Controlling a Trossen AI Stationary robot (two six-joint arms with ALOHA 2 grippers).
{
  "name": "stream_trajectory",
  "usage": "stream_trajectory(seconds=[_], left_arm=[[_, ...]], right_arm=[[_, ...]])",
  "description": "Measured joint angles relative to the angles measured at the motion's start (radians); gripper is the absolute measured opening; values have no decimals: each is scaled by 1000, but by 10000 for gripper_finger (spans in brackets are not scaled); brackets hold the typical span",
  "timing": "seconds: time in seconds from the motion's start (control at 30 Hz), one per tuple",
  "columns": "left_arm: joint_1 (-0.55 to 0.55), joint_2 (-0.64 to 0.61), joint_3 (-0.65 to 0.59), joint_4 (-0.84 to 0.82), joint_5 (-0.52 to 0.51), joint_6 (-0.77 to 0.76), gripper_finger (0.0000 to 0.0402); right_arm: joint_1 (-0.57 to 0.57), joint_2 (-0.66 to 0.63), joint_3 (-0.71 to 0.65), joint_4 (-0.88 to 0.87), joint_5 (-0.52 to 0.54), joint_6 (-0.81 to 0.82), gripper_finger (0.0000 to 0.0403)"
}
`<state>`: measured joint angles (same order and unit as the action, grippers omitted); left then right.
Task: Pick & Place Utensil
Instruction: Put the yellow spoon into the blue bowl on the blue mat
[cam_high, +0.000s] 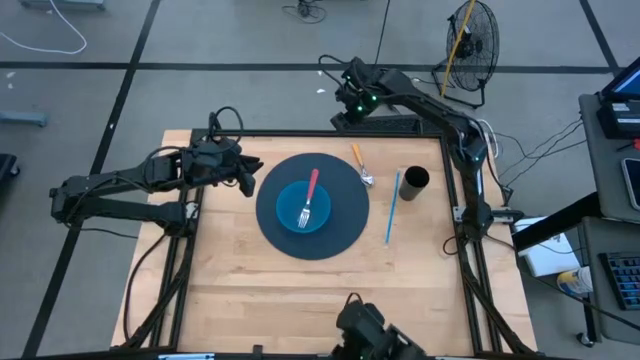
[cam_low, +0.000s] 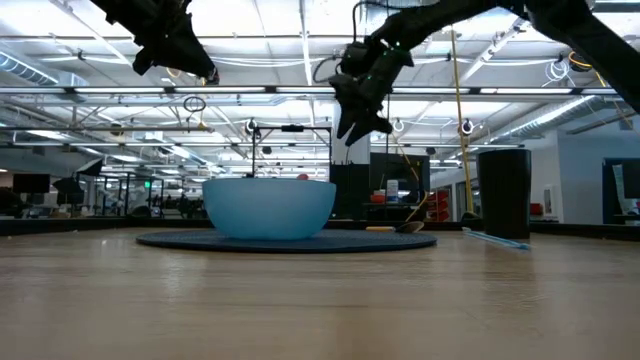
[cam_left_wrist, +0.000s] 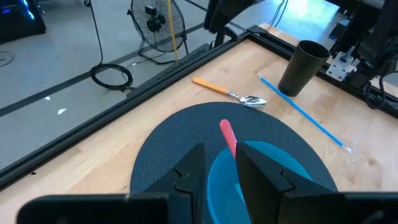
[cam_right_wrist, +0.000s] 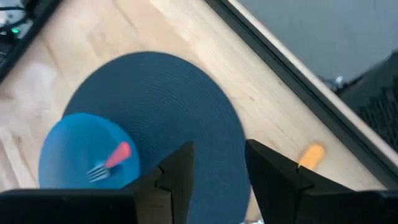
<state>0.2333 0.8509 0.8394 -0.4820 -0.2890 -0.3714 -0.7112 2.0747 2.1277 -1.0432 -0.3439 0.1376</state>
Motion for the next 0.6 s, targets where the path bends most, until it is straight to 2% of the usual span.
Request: stream_trajectory(seconds=[0.27, 0.4, 0.5, 0.6], left_arm=[[0, 0, 0, 0, 0, -1, 90], [0, 0, 0, -1, 1, -11, 90], [0, 0, 0, -3, 2, -31, 90], [0, 0, 0, -3, 17, -44, 90]], right_arm=[[-34, 101, 2, -128, -2, -10, 139], [-33, 134, 1, -131, -31, -35, 139], [-33, 133, 1, -103, -20, -50, 139], [-33, 132, 1, -91, 63, -34, 139]])
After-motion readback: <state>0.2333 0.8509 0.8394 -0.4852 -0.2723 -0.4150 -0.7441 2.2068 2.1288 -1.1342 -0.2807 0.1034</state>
